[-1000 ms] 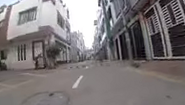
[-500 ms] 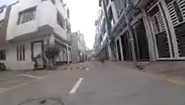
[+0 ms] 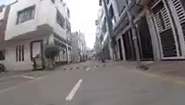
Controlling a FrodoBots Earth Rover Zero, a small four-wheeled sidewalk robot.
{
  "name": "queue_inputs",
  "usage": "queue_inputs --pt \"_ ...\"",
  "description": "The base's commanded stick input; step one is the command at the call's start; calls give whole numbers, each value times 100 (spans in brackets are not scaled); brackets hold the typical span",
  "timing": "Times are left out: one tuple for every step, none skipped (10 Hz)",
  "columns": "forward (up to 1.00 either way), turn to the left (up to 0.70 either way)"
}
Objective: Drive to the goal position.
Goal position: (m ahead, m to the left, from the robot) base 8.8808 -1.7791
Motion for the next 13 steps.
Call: queue_inputs --pt "70 0" --pt "70 0" --pt "70 0" --pt "70 0" --pt "70 0" --pt "70 0" --pt "70 0" --pt "70 0" --pt "70 0" --pt "70 0" --pt "70 0" --pt "70 0" --pt "70 0"
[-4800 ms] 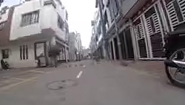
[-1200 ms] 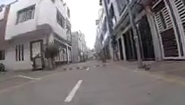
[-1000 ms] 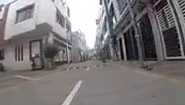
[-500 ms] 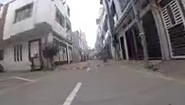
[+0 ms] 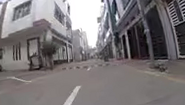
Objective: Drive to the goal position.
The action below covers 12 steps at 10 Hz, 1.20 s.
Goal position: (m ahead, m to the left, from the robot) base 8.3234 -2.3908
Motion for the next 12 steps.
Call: queue_inputs --pt "70 0" --pt "70 0" --pt "70 0" --pt "70 0" --pt "70 0" --pt "70 0" --pt "70 0" --pt "70 0" --pt "70 0" --pt "70 0" --pt "70 0" --pt "70 0"
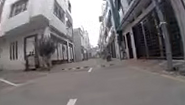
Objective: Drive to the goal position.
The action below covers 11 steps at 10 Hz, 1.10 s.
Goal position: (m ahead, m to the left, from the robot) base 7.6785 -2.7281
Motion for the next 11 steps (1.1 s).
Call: queue_inputs --pt "70 0" --pt "70 0" --pt "70 0" --pt "70 0" --pt "70 0" --pt "70 0" --pt "70 0" --pt "70 0" --pt "70 0" --pt "70 0" --pt "70 0"
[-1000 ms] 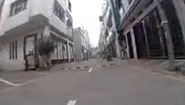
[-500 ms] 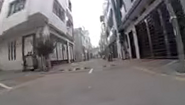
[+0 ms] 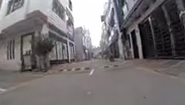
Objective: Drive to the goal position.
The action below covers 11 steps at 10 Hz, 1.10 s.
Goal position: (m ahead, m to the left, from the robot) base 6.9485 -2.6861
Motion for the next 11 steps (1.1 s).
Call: queue_inputs --pt "70 0" --pt "70 -35" --pt "70 -35" --pt "70 -35" --pt "70 -35" --pt "70 -35" --pt "70 -27" --pt "70 -14" --pt "70 -2" --pt "70 0" --pt "70 0"
